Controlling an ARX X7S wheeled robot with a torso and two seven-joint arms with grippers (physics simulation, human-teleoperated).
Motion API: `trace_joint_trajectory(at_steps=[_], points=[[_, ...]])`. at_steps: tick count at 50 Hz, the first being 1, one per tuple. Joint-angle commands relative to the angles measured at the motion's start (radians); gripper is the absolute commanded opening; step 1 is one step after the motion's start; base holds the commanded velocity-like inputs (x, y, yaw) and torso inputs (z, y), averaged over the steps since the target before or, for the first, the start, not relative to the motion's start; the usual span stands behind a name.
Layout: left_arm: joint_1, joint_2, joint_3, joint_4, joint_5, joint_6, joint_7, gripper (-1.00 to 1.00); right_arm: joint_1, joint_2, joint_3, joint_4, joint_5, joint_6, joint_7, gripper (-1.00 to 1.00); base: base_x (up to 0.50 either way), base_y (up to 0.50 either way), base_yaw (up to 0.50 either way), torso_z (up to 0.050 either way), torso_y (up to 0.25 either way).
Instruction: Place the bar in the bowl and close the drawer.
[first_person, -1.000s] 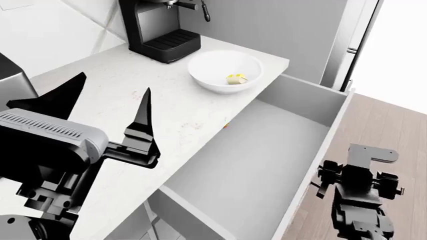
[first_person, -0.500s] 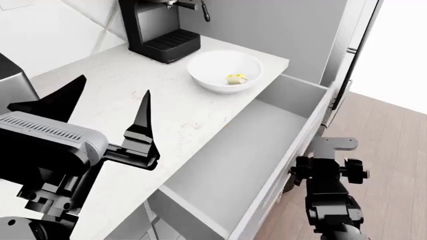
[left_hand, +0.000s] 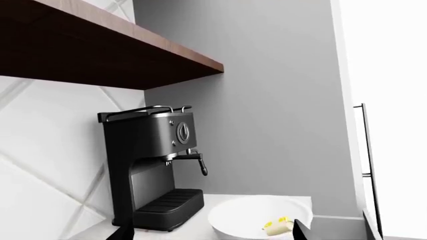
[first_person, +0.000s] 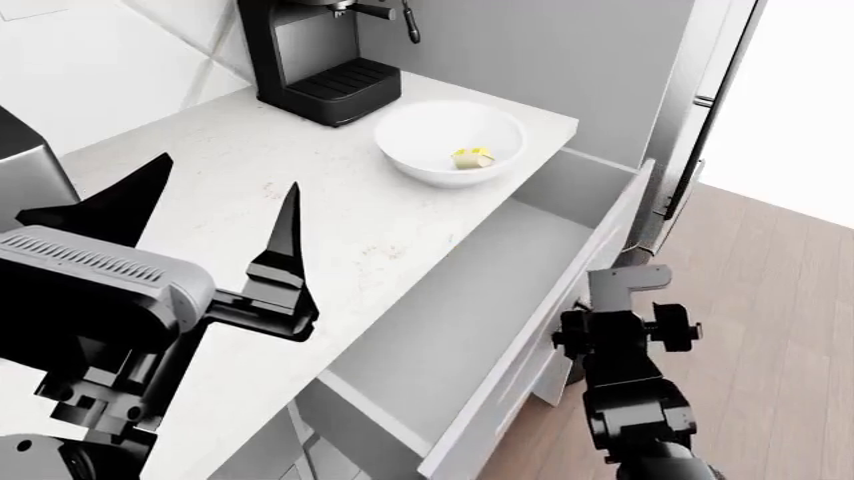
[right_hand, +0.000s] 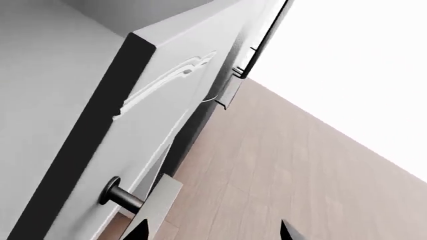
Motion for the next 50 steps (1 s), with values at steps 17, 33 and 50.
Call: trace_joint_trajectory(at_steps=[17, 33, 50], points=[[0.007, -0.009, -0.007, -0.001, -0.011, 0.014, -0.004, 1.0, -0.073, -0.109, -0.351, 0.151, 0.387, -0.02, -0.044, 1.0, 0.0, 0.0, 0.01, 0.0, 0.0], [0.018, -0.008, -0.002, -0.008, -0.003, 0.022, -0.005, 1.0, -0.046, -0.103, -0.369, 0.151, 0.423, -0.052, -0.051, 1.0, 0.0, 0.0, 0.0, 0.0, 0.0], [-0.182, 0.053, 0.058, -0.021, -0.222, -0.211, -0.209, 1.0, -0.4, 0.254, -0.139, -1.247, 0.576, 0.625, 0.113, 1.0, 0.0, 0.0, 0.0, 0.0, 0.0]])
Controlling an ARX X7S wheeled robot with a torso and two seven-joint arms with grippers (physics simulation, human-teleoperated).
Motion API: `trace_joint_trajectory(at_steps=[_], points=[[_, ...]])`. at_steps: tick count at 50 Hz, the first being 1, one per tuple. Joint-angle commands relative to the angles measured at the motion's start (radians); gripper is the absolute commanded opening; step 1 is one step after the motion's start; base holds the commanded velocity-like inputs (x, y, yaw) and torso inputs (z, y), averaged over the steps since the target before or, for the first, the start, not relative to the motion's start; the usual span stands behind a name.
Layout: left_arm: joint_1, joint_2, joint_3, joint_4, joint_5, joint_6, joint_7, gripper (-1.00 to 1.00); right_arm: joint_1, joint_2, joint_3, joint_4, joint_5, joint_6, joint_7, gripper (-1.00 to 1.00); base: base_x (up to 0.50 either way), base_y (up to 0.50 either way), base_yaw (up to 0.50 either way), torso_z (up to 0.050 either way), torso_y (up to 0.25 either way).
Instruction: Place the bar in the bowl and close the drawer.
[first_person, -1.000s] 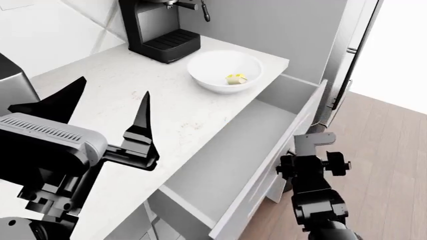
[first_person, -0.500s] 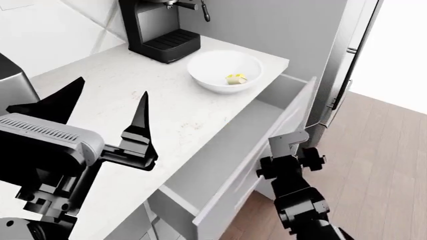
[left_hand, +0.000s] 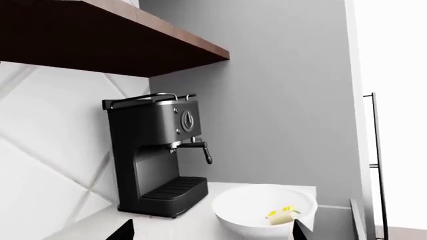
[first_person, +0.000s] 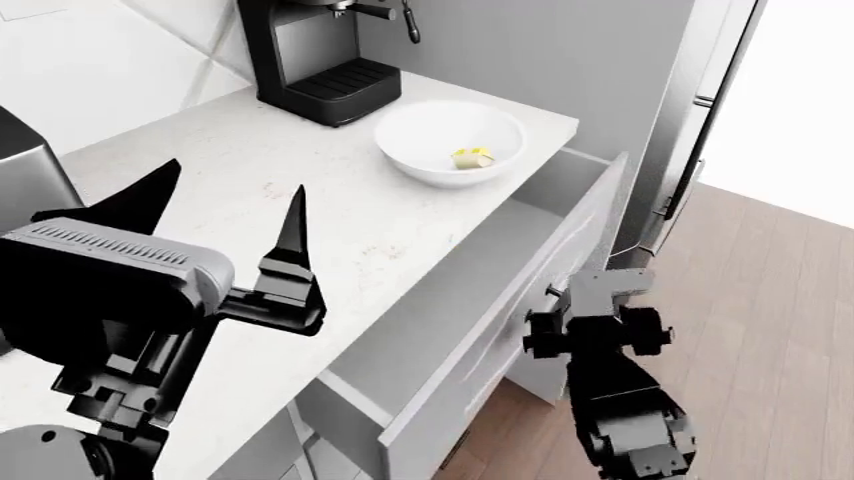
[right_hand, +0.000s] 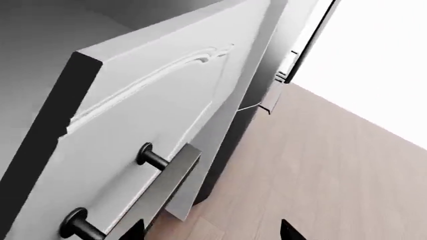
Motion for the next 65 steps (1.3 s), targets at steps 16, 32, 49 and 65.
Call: trace_joint_trajectory(at_steps=[16, 32, 49, 65], points=[[-0.321, 0.192, 0.112, -0.084, -0.247, -0.194, -0.133, 1.0, -0.346, 0.37, 0.623, -1.547, 0.48, 0.877, 0.215, 1.0, 0.0, 0.0, 0.0, 0.0, 0.0], [-0.375, 0.402, 0.268, -0.222, -0.252, -0.159, 0.093, 1.0, -0.274, 0.395, 0.855, -1.655, 0.621, 1.07, 0.238, 1.0, 0.0, 0.0, 0.0, 0.0, 0.0], [-0.263, 0.674, 0.631, -0.499, -0.037, -0.095, 0.29, 1.0, -0.324, 0.397, 0.878, -1.653, 0.64, 1.028, 0.253, 1.0, 0.0, 0.0, 0.0, 0.0, 0.0], [-0.224, 0.739, 0.812, -0.666, 0.043, -0.005, 0.338, 1.0, -0.355, 0.404, 0.883, -1.644, 0.646, 0.992, 0.262, 1.0, 0.0, 0.0, 0.0, 0.0, 0.0]])
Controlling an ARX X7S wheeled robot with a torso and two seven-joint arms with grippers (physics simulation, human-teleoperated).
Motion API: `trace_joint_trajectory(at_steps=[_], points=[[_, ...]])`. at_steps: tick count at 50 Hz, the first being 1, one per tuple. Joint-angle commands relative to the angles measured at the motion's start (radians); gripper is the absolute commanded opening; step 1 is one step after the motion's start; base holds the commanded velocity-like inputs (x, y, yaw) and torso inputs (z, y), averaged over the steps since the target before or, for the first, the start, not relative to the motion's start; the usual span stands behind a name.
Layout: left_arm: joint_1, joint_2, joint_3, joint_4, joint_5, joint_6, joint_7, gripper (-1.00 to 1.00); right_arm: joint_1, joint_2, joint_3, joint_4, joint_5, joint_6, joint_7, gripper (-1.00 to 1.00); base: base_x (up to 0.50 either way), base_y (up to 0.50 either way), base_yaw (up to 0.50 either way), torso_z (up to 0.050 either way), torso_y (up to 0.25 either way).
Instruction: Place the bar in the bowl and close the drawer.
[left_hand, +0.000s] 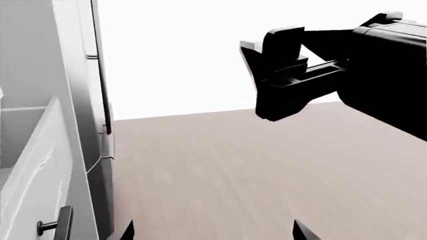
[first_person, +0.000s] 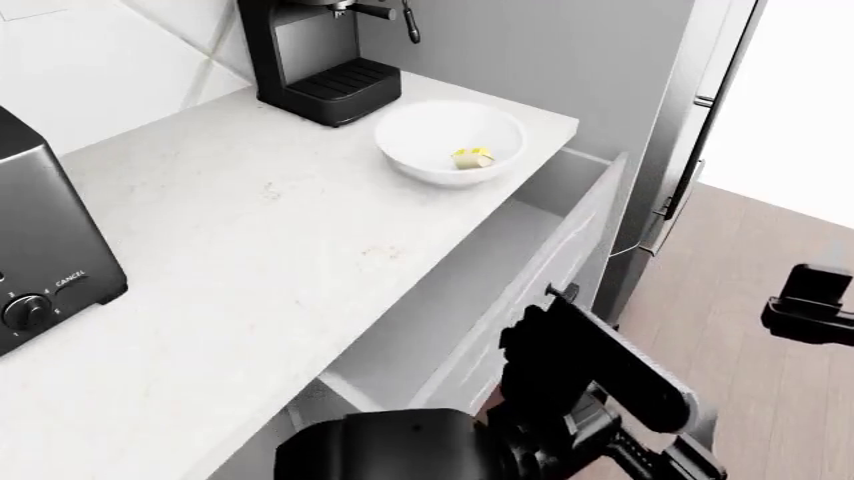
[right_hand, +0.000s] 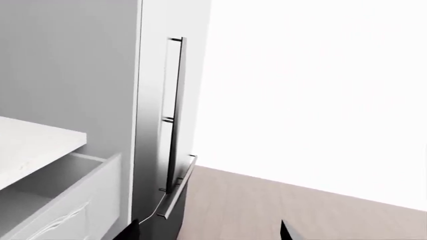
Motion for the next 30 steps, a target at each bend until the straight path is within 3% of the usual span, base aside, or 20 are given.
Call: trace_joint_trajectory(at_steps=[1, 8, 16, 30], points=[[0.026, 0.062, 0.157, -0.136, 0.052, 0.076, 0.035, 1.0, -0.025, 0.005, 0.008, 0.001, 0.008, -0.022, 0.006, 1.0, 0.0, 0.0, 0.0, 0.0, 0.0], [-0.019, 0.065, 0.313, -0.277, -0.004, 0.233, 0.01, 1.0, -0.04, 0.005, 0.008, 0.006, 0.007, -0.041, 0.007, 1.0, 0.0, 0.0, 0.0, 0.0, 0.0], [-0.176, 0.065, 0.607, -0.462, -0.213, 0.539, -0.035, 1.0, -0.048, 0.01, -0.006, 0.017, 0.004, -0.058, 0.01, 1.0, 0.0, 0.0, 0.0, 0.0, 0.0], [-0.139, 0.066, 0.628, -0.697, -0.219, 0.569, 0.054, 1.0, -0.06, 0.006, -0.042, 0.036, -0.008, -0.094, 0.017, 1.0, 0.0, 0.0, 0.0, 0.0, 0.0]])
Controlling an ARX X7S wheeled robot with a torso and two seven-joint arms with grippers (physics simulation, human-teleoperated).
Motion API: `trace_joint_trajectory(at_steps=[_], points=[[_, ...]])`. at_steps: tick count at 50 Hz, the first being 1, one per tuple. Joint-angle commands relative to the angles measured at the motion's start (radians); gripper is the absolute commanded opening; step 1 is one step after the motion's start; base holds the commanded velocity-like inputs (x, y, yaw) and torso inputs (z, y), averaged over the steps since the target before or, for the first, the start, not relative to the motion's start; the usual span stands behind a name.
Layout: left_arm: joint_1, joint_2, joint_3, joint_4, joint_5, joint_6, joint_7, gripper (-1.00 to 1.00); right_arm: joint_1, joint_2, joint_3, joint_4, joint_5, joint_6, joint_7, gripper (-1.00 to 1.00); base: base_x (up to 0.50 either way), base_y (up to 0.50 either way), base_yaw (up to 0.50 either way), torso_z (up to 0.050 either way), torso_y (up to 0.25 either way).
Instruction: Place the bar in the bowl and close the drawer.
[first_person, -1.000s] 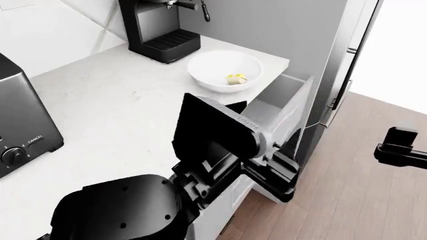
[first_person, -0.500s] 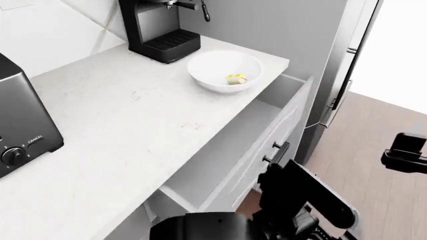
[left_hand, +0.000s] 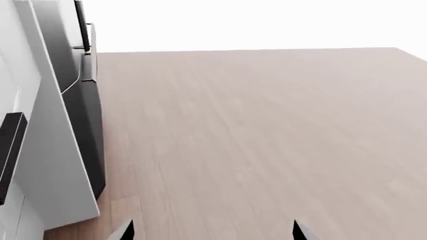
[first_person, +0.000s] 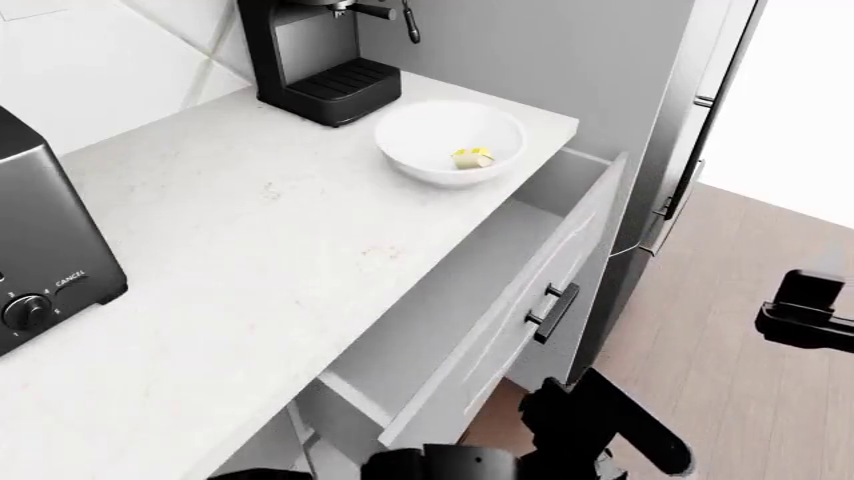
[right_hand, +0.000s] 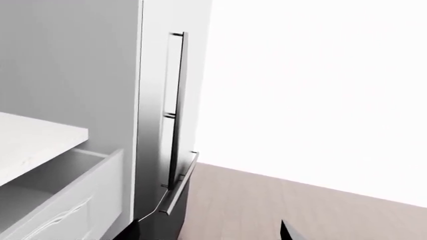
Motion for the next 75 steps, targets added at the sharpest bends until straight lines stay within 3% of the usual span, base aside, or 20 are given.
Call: trace_joint_trajectory(at_steps=[1, 47, 62, 75], points=[[-0.009, 0.003, 0.076, -0.198, -0.048, 0.087, 0.049, 1.0, -0.012, -0.001, -0.024, 0.012, -0.007, -0.028, 0.005, 1.0, 0.0, 0.0, 0.0, 0.0, 0.0], [0.032, 0.003, 0.077, -0.677, -0.213, 0.198, 0.187, 1.0, -0.033, -0.002, -0.086, 0.016, -0.002, -0.078, 0.033, 1.0, 0.0, 0.0, 0.0, 0.0, 0.0], [0.038, 0.003, 0.078, -0.806, -0.273, 0.219, 0.186, 1.0, -0.035, 0.001, -0.106, 0.02, -0.001, -0.091, 0.04, 1.0, 0.0, 0.0, 0.0, 0.0, 0.0], [0.048, 0.003, 0.076, -0.89, -0.291, 0.229, 0.101, 1.0, -0.026, 0.002, -0.122, 0.017, 0.009, -0.088, 0.053, 1.0, 0.0, 0.0, 0.0, 0.0, 0.0]])
